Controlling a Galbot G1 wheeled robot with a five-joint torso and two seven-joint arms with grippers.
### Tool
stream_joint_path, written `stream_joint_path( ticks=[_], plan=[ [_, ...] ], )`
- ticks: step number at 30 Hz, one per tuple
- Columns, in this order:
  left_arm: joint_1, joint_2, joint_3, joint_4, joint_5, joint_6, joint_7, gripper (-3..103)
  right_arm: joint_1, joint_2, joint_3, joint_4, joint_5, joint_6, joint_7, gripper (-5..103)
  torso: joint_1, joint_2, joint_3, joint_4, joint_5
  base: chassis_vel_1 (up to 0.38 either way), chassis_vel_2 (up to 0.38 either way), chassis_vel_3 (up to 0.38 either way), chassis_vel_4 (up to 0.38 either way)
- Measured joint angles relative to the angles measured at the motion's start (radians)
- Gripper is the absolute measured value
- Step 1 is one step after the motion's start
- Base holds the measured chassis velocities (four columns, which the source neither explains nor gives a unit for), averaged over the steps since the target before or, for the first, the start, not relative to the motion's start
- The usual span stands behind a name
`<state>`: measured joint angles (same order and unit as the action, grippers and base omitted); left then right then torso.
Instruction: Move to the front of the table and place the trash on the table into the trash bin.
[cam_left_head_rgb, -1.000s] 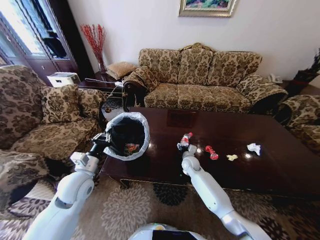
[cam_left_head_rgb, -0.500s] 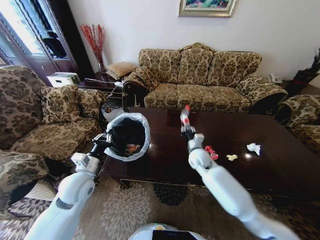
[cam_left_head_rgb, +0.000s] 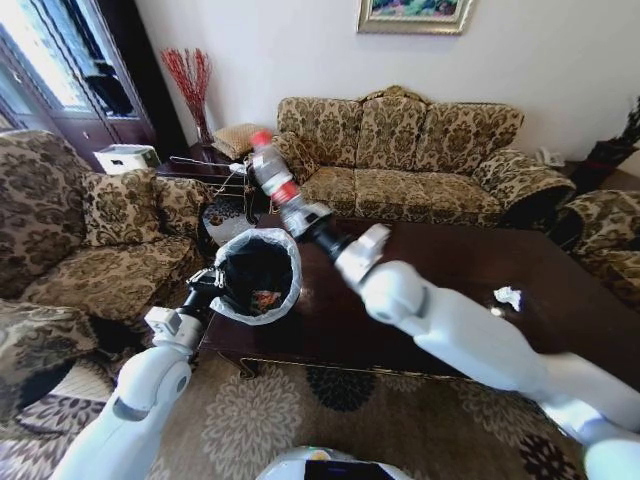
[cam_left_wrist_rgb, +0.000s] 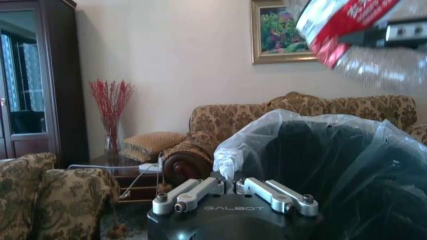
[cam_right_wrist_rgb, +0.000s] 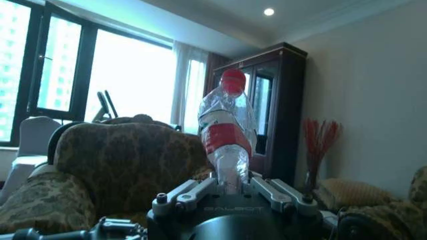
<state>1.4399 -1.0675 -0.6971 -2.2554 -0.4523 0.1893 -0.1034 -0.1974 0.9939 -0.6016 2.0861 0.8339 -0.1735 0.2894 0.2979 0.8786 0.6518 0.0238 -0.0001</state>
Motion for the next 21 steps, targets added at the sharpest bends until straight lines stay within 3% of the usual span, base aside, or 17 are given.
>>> stream_joint_path(
  ticks=[6,8,11,17,21],
  plan=[
    [-0.005,0.005,-0.008,0.005,-0.006,0.001,-0.001,4,0.001,0.012,-0.065,-0.011,-0.039,-0.012,-0.027,3,0.000,0.000,0.000,-0.0002,0.0003,0.000,0.000,0.000,0.000],
    [-0.013,0.002,-0.009,0.013,-0.007,0.003,-0.002,4,-0.002,0.012,-0.068,-0.019,-0.050,-0.017,-0.040,19,0.000,0.000,0.000,-0.0002,0.0001,0.000,0.000,0.000,0.000],
    [-0.015,-0.003,-0.006,0.017,-0.007,0.005,-0.002,4,-0.005,0.012,-0.066,-0.022,-0.054,-0.017,-0.049,24,0.000,0.000,0.000,-0.0001,0.0001,0.000,0.000,0.000,0.000],
    [-0.019,-0.008,-0.002,0.024,-0.006,0.008,-0.002,4,-0.007,0.027,-0.060,-0.038,-0.063,-0.018,-0.065,51,0.000,0.000,0.000,0.0001,0.0001,0.000,0.000,0.000,0.000],
    [-0.019,-0.009,-0.005,0.024,-0.006,0.008,-0.002,4,-0.007,0.033,-0.054,-0.047,-0.068,-0.016,-0.064,62,0.000,0.000,0.000,0.0002,0.0001,0.000,0.000,0.000,0.000]
  ],
)
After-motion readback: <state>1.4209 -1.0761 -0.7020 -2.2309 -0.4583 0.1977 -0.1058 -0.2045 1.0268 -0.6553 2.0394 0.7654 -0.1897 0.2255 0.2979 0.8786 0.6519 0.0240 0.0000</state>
